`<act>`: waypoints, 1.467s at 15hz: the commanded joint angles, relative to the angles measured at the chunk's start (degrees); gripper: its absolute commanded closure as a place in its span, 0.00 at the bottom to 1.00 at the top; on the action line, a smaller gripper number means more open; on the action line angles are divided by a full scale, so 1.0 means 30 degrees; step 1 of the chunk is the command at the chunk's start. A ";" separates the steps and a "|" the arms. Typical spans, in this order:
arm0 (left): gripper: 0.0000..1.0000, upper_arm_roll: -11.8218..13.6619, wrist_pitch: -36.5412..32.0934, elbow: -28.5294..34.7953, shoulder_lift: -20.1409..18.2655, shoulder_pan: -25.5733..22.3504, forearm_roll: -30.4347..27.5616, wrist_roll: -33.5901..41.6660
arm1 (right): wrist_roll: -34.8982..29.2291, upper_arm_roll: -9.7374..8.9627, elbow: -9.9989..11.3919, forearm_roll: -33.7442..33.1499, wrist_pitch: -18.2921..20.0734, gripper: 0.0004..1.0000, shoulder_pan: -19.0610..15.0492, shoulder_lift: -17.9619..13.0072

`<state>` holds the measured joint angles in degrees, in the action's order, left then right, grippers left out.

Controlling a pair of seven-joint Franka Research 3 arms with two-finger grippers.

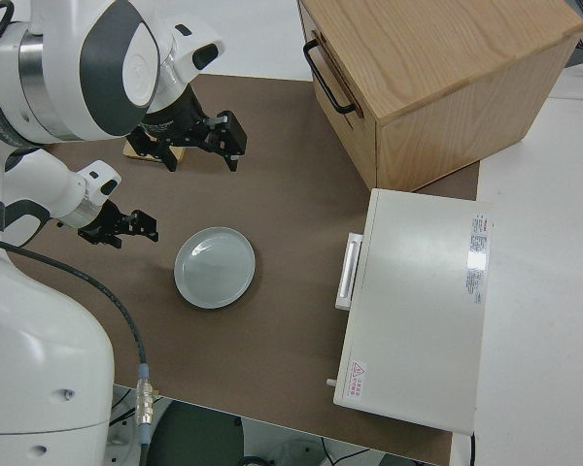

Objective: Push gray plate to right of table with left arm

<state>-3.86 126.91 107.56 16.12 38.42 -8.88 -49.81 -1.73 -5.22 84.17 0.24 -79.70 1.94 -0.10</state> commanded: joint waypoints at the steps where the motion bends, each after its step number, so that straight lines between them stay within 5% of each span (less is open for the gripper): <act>1: 0.01 -0.0061 -0.2306 0.0447 -0.1678 -0.1697 -0.0262 0.2709 | 0.0049 -0.0106 0.0011 0.0153 0.0229 0.02 -0.0207 -0.0144; 7: 0.01 0.0027 -0.7578 0.0214 -0.4227 -0.6851 -0.0293 0.9737 | 0.0049 -0.0106 0.0011 0.0153 0.0229 0.02 -0.0207 -0.0144; 11: 0.01 -0.0031 -0.8668 -0.0371 -0.5168 -0.8438 0.0669 1.1795 | 0.0020 -0.0106 0.0011 0.0153 0.0229 0.02 -0.0207 -0.0144; 14: 0.01 0.0201 -0.9549 -0.1689 -0.5169 -0.8618 0.2137 1.2532 | 0.0049 -0.0106 0.0011 0.0153 0.0229 0.02 -0.0207 -0.0144; 22: 0.01 0.3102 -1.1306 -0.4621 -0.5110 -0.8647 0.3045 1.7970 | 0.0048 -0.0106 0.0011 0.0153 0.0229 0.02 -0.0207 -0.0144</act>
<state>4.65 95.34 95.96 0.22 12.43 -2.32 -1.59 -1.73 -5.22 84.17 0.24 -79.70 1.94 -0.10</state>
